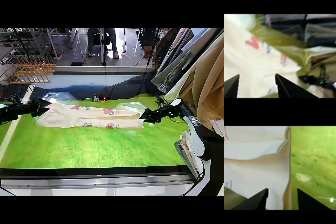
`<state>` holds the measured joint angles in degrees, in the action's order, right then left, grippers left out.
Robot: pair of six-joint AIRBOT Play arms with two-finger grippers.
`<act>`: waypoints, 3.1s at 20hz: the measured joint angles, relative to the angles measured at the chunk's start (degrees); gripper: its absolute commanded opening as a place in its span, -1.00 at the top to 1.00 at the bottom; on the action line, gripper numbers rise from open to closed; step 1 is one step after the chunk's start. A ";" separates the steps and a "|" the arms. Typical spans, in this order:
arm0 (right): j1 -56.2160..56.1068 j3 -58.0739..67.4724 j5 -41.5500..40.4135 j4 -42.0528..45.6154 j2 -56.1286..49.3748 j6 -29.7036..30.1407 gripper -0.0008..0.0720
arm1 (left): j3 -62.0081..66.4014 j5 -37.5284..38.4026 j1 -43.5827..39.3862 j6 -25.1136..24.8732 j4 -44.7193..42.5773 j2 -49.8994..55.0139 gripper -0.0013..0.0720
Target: Fold the clothes and pants, and hang the long-sleeved shirts on hangers.
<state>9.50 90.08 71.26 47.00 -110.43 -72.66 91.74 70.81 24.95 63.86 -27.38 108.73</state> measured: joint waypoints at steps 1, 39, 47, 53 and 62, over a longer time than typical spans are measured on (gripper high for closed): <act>-0.15 -0.09 0.17 -0.83 -0.55 0.37 -0.22 | 0.02 0.76 -0.63 -0.28 -3.43 -0.70 -0.11; -36.35 26.88 -15.12 -9.60 -5.90 -1.97 -0.04 | 11.80 14.51 -16.48 11.19 -31.21 -9.53 0.95; -16.06 8.90 0.63 0.83 10.84 -8.48 -0.84 | 11.85 14.99 -24.48 11.19 -30.95 -1.09 0.95; -11.02 -8.50 -1.79 -6.84 8.37 -7.63 -1.00 | 11.87 15.69 -27.78 11.54 -30.91 0.79 0.95; -14.84 7.39 -3.85 -18.97 -10.08 -7.08 0.79 | 11.87 18.60 -28.89 12.02 -29.70 -2.05 0.95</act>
<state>-5.34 97.47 67.42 28.03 -120.51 -79.75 103.61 89.41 -3.95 75.88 -57.08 106.67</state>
